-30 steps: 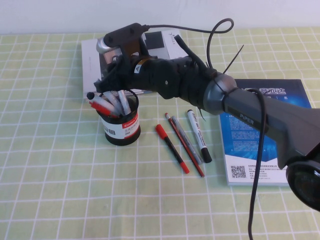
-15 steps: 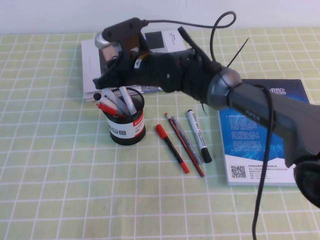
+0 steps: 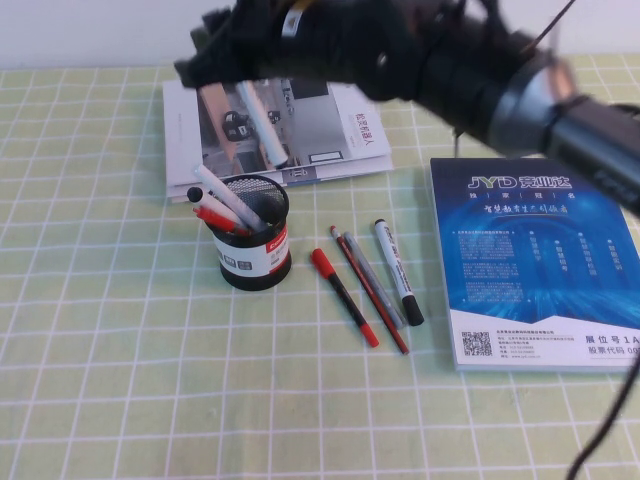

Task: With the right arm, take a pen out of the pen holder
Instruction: 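Take a marker out of the pen holder and lay it on the table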

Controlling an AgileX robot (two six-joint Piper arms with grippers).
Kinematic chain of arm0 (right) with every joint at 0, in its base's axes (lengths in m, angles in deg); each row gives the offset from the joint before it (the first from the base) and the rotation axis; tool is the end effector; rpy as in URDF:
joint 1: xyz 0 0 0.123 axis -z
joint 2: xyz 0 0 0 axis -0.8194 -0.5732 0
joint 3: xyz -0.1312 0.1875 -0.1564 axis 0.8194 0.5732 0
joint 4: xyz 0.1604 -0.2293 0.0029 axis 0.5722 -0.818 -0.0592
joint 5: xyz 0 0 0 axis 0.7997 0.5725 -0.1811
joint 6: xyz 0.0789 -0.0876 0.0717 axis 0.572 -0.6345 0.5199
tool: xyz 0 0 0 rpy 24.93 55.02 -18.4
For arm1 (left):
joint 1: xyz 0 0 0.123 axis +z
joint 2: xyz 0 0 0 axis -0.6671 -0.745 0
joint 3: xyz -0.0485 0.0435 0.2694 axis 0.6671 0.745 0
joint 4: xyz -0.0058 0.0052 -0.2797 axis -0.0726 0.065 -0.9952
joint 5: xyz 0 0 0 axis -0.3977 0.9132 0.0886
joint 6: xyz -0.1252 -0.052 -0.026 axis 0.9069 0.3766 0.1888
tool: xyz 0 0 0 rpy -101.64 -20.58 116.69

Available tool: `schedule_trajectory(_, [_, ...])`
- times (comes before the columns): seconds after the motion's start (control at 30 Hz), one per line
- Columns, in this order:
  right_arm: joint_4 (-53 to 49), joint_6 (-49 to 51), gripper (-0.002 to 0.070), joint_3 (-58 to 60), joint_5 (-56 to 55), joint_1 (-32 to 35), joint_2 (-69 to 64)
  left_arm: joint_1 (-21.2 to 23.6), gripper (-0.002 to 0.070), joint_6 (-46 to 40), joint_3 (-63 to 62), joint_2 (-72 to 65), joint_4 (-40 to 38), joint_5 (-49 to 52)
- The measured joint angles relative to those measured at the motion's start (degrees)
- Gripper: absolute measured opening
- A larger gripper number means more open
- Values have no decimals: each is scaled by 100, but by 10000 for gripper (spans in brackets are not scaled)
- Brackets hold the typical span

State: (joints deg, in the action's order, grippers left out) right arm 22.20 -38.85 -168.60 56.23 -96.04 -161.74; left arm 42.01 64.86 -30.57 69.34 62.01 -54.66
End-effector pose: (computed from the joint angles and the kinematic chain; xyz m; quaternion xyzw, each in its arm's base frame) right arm 0.4291 0.3864 0.3392 -0.2963 0.7470 0.2395 0.5448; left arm 0.1332 -0.0027 0.1555 0.0487 0.8061 0.0232 0.5893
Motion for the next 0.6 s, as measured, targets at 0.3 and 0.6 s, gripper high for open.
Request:
schedule_trajectory(0.3, [-656, 564, 80, 525, 697, 0, 1013, 0, -5, 0, 0, 0, 0, 0])
schedule_trajectory(0.6, [-781, 1115, 80, 2350, 902, 0, 1984, 0, -5, 0, 0, 0, 0, 0])
